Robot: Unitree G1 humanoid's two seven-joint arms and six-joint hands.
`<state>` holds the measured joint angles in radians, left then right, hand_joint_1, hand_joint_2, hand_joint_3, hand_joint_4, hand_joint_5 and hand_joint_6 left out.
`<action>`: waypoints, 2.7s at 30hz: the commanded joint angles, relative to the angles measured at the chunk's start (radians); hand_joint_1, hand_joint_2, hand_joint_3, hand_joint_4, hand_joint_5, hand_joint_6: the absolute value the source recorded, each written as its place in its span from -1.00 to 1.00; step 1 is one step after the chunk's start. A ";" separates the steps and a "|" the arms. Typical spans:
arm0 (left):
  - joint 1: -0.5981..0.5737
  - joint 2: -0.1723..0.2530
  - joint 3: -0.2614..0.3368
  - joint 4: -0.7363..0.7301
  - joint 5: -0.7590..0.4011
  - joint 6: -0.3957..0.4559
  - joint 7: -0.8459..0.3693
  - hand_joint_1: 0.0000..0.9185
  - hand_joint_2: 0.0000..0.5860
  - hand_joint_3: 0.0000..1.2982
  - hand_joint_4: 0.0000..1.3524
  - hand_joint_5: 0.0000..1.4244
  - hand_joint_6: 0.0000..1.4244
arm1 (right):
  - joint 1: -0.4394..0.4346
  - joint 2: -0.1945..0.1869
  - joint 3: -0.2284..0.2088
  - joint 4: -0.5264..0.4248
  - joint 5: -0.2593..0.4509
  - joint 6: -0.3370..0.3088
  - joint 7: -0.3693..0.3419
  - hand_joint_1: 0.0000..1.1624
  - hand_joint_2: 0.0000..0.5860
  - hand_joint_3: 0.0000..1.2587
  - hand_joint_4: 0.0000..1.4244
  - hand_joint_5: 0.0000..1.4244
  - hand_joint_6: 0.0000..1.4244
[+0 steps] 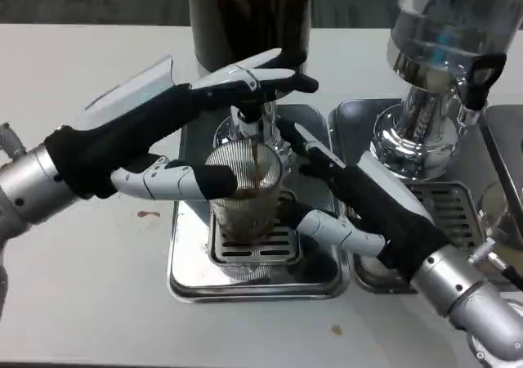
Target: Grasp the cup under the faucet to collect the drink, then remove the cup.
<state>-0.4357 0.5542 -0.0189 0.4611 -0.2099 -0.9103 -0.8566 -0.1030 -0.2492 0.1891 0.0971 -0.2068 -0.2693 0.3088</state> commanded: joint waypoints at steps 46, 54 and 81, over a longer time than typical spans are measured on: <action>0.043 0.023 0.008 -0.023 -0.017 0.015 0.025 -1.00 -0.60 -0.57 -0.70 -0.62 -0.64 | -0.103 0.012 0.014 0.140 0.080 -0.025 0.053 -0.78 -0.88 -1.00 -1.00 -1.00 -0.91; 0.044 0.012 0.036 -0.011 -0.064 0.038 0.038 -1.00 -0.61 -0.57 -0.69 -0.62 -0.63 | -0.099 0.009 0.013 0.134 0.087 -0.022 0.053 -0.78 -0.86 -1.00 -1.00 -1.00 -0.91; 0.042 0.032 0.188 0.086 -0.119 0.051 0.011 -1.00 -0.63 -0.60 -0.69 -0.62 -0.65 | -0.095 0.044 0.027 0.122 0.063 0.003 0.029 -0.69 -0.68 -1.00 -1.00 -1.00 -0.91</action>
<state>-0.4018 0.5707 0.1467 0.5190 -0.3120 -0.8431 -0.8310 -0.1985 -0.2072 0.2120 0.2302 -0.1331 -0.2768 0.3490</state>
